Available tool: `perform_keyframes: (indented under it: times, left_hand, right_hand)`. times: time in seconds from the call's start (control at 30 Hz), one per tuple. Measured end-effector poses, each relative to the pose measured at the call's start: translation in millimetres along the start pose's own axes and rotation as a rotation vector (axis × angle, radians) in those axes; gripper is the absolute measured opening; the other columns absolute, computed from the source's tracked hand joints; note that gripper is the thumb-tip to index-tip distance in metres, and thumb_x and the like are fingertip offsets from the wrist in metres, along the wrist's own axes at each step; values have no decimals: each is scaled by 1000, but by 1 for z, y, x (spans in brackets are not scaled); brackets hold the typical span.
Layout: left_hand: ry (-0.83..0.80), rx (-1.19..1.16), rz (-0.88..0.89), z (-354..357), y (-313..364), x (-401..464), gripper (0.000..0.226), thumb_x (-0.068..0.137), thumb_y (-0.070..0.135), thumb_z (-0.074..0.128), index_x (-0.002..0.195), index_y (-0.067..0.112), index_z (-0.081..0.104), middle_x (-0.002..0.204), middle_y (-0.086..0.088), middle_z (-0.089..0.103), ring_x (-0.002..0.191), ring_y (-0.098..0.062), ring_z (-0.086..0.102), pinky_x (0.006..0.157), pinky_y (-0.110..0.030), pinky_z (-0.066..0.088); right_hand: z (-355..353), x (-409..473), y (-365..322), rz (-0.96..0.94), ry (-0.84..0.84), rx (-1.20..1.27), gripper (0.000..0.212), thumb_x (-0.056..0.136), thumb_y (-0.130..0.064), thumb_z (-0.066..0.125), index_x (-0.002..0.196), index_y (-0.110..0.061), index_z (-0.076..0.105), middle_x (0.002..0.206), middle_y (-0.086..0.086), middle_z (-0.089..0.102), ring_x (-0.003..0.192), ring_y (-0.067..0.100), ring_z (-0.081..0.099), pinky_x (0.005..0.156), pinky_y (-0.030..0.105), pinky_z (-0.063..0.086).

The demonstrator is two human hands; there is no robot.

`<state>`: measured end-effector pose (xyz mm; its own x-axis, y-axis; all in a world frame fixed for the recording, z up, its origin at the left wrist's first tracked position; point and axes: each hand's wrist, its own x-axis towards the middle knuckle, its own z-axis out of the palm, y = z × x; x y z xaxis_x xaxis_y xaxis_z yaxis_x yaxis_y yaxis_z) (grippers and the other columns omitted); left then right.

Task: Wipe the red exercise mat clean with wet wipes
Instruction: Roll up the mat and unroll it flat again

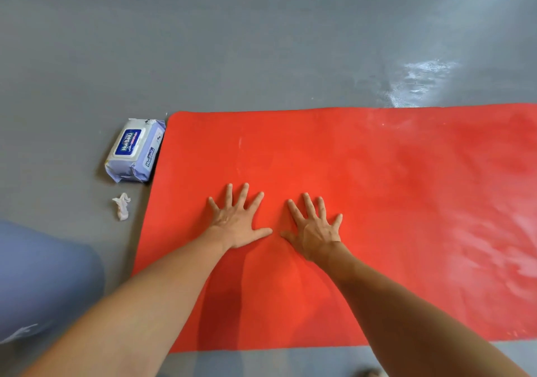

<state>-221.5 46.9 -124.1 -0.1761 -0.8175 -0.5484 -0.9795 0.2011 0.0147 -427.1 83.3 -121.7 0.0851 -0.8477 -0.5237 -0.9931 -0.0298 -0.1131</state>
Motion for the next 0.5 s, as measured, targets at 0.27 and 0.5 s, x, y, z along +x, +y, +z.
perform_keyframes:
  times: [0.27,0.5]
  left_hand:
    - [16,-94,-5,-23,-11,-13,79,103,62,41,167,26,13,175,-1,2,161,-30,-8,127,-62,9]
    - [6,-148,-165,-69,-44,-24,71,107,50,42,166,17,20,173,-8,12,161,-29,5,128,-49,21]
  right_hand:
    - [-22,21,-9,-55,-28,-23,80,104,-57,40,164,-29,-4,171,6,-15,157,34,-12,119,70,13]
    - [-69,71,-44,-329,-21,-69,67,109,-30,35,164,-11,2,170,20,0,158,36,2,126,42,17]
